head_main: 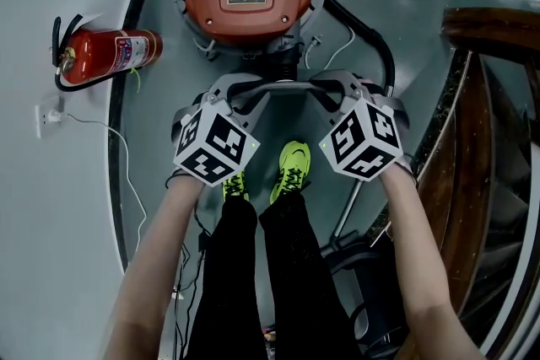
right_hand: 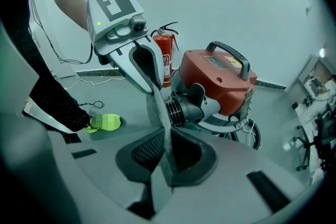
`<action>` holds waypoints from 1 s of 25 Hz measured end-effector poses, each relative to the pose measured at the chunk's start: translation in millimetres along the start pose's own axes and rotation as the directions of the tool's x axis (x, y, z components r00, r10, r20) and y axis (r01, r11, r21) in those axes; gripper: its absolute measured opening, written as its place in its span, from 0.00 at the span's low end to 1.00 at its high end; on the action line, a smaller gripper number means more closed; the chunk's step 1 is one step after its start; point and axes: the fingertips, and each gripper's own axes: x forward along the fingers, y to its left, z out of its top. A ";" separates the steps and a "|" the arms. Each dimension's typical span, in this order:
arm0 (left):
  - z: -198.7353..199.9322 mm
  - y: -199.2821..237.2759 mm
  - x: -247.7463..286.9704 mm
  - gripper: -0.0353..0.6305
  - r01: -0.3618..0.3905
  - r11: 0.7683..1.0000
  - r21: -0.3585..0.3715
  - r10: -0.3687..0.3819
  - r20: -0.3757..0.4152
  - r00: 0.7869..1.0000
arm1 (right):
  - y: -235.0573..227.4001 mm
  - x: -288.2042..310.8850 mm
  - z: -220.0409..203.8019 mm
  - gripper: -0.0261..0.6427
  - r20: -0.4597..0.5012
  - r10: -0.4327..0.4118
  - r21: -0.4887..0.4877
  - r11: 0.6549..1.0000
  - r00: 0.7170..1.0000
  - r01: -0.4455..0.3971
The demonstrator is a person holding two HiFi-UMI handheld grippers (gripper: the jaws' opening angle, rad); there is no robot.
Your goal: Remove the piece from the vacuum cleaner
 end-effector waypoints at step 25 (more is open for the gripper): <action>-4.5 -26.4 -7.5 0.13 0.009 0.999 0.053 -0.008 -0.017 1.000 | 23.6 -11.9 -7.1 0.10 -0.023 0.005 -0.040 0.999 1.000 -0.006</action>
